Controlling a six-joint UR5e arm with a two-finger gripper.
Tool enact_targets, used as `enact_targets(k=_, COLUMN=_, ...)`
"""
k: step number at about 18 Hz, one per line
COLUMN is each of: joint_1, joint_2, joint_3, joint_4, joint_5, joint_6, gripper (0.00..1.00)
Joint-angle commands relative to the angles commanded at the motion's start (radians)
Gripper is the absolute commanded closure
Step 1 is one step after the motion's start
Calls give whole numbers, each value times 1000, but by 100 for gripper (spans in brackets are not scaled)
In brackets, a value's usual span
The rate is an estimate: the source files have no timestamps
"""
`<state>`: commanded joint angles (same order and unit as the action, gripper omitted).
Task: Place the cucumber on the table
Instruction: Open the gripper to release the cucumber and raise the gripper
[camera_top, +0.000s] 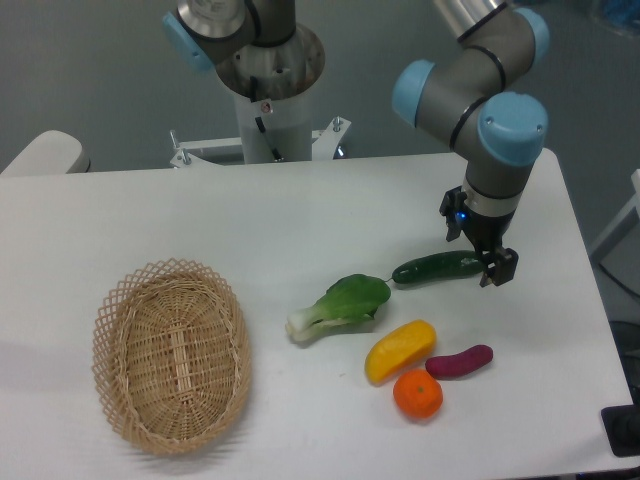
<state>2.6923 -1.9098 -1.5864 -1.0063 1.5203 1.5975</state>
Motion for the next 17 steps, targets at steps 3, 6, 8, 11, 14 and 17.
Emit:
enact_targets(k=3, joint_1=-38, joint_2=-5, joint_3=29, joint_4=2, joint_5=-19, joint_6=-79, gripper=0)
enact_targets(k=6, joint_1=-58, joint_2=-20, joint_3=81, joint_4=0, joint_5=-41, joint_6=-163, gripper=0)
enact_targets(k=8, joint_1=-68, joint_2=-34, joint_3=111, joint_4=2, joint_5=-43, joint_6=-230, gripper=0)
enact_targets(k=11, joint_1=-104, joint_2=-55, joint_3=143, joint_4=0, joint_5=-29, joint_6=-246, gripper=0)
enact_targets(k=14, joint_1=-106, joint_2=-63, joint_3=135, joint_4=2, joint_5=-20, joint_6=-231, gripper=0)
enact_targets(k=17, joint_1=-106, joint_2=-63, joint_3=134, joint_4=3, joint_5=-20, joint_6=-229, gripper=0)
